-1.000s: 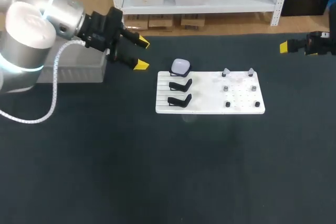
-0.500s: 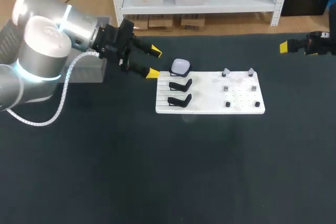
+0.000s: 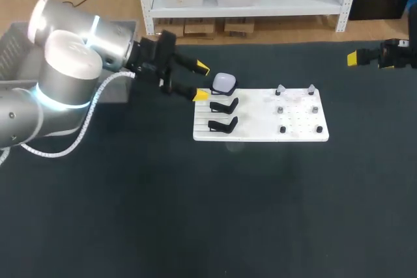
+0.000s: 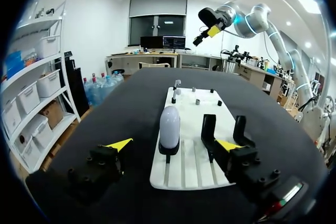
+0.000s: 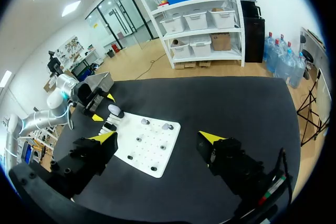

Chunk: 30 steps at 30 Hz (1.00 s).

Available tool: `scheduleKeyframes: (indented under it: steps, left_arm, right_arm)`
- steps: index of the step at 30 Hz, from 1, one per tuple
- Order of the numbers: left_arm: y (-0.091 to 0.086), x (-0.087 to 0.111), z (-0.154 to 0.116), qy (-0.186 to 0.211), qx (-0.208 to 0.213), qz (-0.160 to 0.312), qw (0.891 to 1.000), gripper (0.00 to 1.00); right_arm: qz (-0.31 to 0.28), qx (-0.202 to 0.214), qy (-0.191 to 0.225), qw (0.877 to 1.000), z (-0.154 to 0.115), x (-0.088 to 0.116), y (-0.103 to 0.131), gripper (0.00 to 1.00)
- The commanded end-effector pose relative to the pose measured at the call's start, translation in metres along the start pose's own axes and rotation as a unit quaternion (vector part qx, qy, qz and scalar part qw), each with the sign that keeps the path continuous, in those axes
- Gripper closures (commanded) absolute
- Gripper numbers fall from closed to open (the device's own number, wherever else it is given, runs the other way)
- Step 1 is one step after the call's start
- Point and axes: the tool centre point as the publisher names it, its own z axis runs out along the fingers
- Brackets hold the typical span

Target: Pick up each earbud case from the left stands, insert the matching earbuds, close the lid, and place the case in the box.

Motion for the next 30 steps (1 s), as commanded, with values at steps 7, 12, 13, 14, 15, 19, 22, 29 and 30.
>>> scheduleKeyframes:
  steps: [7,12,13,14,15,19,22,29,30]
  left_arm:
    - [0.005,0.003,0.011,-0.011,0.001,0.005,1.0,0.11]
    - [0.01,-0.002,0.012,-0.014,0.004,0.015,1.0,0.13]
    - [0.01,-0.003,0.012,-0.014,0.005,0.017,1.0,0.11]
    - [0.011,-0.003,0.013,-0.014,0.007,0.019,1.0,0.1]
    - [0.011,-0.004,0.013,-0.014,0.008,0.021,1.0,0.11]
    - [0.013,-0.005,0.015,-0.014,0.012,0.025,1.0,0.15]
    - [0.014,-0.005,0.017,-0.014,0.013,0.025,0.999,0.24]
    - [0.015,-0.006,0.02,-0.017,0.016,0.027,0.999,0.32]
    - [0.015,-0.007,0.02,-0.018,0.017,0.027,0.999,0.33]
  right_arm:
    - [0.0,0.001,0.0,1.0,-0.001,0.0,0.0,0.0]
    - [0.0,0.001,0.0,1.0,-0.001,0.0,0.0,0.0]
    - [0.0,0.001,0.0,1.0,-0.001,0.0,0.0,0.0]
    - [0.0,0.001,0.0,1.0,-0.001,0.0,0.0,0.0]
    - [0.0,0.001,0.0,1.0,-0.001,0.0,0.0,0.0]
    - [0.0,0.001,0.0,1.0,-0.001,0.0,0.0,0.0]
    - [0.0,0.001,0.0,1.0,-0.001,0.0,0.0,0.0]
    - [0.0,0.001,0.0,1.0,-0.001,0.0,0.0,0.0]
    - [0.0,0.001,0.0,1.0,-0.001,0.0,0.0,0.0]
